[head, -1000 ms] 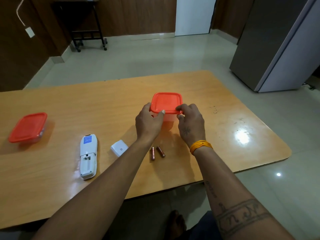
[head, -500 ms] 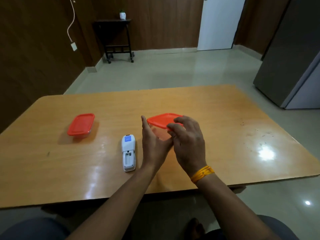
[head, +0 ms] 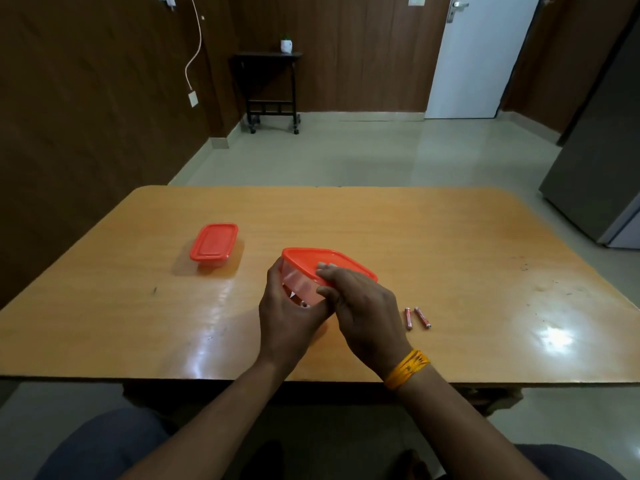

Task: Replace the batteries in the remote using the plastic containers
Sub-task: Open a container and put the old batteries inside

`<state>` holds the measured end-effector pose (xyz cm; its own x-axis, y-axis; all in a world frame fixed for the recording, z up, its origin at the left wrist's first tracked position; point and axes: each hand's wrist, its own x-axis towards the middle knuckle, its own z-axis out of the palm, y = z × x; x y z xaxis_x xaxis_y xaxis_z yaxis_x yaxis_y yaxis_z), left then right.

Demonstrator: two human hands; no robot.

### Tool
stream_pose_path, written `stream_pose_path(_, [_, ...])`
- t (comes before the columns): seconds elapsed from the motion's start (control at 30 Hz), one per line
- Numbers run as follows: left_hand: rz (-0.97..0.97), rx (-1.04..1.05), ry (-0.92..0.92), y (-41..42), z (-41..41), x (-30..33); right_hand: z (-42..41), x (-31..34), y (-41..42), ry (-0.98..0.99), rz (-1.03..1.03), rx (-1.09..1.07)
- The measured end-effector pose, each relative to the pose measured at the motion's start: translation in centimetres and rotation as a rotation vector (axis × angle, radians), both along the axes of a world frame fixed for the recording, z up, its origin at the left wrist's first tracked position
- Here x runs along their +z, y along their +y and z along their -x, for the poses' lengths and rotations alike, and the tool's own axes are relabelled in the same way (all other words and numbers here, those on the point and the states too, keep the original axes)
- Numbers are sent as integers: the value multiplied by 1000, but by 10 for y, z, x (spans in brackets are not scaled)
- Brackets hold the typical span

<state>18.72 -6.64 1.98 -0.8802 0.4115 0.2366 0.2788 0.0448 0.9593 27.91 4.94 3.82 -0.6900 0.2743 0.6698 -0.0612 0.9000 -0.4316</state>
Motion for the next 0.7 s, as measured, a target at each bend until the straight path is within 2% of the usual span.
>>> stream_pose_path(0.27, [-17, -31, 16, -13, 13, -3, 11, 11, -8, 27, 201, -63])
stream_pose_path(0.37, [-2, -27, 9, -12, 13, -10, 12, 19, -3, 48, 162, -94])
stream_pose_path(0.53, [-55, -26, -25, -9, 20, -3, 14, 12, 0, -4, 134, 13])
stream_pose_path(0.7, [-38, -27, 24, -9, 22, -4, 8, -1, 17, 2, 89, -37])
